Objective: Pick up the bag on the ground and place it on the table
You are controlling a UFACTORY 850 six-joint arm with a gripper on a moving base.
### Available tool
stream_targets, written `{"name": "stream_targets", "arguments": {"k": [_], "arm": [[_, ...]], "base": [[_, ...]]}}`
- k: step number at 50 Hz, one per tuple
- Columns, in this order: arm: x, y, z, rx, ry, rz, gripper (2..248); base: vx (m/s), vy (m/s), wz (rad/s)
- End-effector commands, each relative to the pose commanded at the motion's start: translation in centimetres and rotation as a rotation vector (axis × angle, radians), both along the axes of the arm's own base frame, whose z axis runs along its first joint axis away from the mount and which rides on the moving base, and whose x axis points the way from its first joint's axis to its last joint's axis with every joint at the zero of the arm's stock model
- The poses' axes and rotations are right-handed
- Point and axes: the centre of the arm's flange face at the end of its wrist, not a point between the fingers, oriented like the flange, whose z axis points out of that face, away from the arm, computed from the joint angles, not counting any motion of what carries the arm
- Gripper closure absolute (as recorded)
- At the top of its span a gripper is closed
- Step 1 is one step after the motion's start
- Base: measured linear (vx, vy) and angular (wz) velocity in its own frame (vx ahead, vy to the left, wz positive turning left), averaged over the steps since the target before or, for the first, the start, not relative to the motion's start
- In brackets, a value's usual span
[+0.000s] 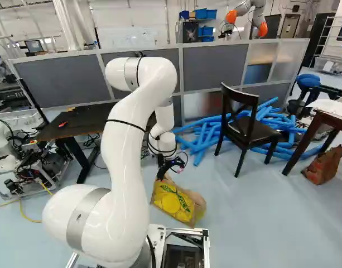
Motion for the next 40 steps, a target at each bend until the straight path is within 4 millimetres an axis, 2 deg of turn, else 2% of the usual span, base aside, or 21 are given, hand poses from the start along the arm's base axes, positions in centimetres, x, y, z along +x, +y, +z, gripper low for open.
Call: {"name": "stream_targets", "arguments": {"k": [32,40], "arm": [[0.8,-0.1,-4.8,-0.016,0.024,0.335,3],[1.0,-0.1,-6.1,-0.015,0.031,0.370,3]], "base": [[0.000,0.000,0.000],[0.000,0.000,0.000]]}}
